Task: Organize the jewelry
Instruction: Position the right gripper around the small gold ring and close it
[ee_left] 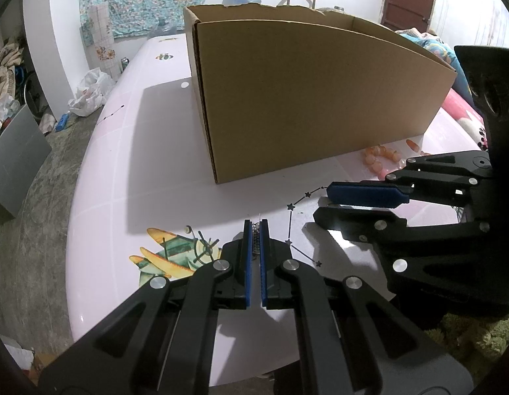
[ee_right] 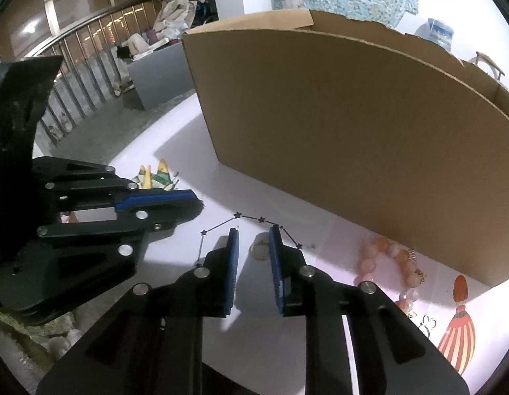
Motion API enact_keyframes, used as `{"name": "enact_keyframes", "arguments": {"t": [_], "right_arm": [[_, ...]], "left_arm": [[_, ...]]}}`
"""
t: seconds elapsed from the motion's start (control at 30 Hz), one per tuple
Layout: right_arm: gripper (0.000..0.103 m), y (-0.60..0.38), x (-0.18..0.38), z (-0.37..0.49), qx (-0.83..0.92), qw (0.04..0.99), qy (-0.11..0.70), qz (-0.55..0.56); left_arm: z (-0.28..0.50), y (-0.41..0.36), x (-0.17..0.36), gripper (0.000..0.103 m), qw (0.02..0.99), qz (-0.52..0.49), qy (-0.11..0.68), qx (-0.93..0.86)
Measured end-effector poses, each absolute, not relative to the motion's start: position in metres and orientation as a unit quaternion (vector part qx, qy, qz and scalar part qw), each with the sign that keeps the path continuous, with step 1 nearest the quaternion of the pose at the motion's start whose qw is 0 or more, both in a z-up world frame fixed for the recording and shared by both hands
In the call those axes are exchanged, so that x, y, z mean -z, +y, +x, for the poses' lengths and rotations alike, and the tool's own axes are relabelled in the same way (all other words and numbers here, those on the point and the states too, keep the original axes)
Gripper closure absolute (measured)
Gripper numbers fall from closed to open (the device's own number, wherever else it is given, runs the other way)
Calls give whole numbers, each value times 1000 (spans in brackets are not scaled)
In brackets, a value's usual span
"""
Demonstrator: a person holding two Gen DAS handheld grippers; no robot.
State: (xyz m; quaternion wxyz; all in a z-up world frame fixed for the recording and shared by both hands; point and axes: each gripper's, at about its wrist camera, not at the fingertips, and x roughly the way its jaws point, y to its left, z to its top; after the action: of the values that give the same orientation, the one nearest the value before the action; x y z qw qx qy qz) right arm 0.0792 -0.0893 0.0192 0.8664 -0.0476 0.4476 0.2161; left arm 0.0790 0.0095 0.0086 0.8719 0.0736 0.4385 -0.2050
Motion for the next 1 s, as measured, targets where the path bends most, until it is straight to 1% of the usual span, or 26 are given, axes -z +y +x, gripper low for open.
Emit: {"name": "enact_keyframes", "arguments": {"t": [0.33,0.4,0.5,0.6,1.0], "right_arm": [[85,-84,-22,76,-214,866,448,-54],[86,-83,-22,76,-213,867,447,-59],[92,-85,-22,78,-211,866,450,-52],[92,-88,-22,81,-216,863,455,-36],[92,-87,-21,77,-219,867,447,-37]], "left_arm": [[79,10,-9,100,872,73,438,205],[79,10,-9,100,872,73,438,205],[79,10,-9,100,872,73,438,204],[79,10,-9,100,873,71,437,204],[79,9,-9,100,876,68,433,203]]}}
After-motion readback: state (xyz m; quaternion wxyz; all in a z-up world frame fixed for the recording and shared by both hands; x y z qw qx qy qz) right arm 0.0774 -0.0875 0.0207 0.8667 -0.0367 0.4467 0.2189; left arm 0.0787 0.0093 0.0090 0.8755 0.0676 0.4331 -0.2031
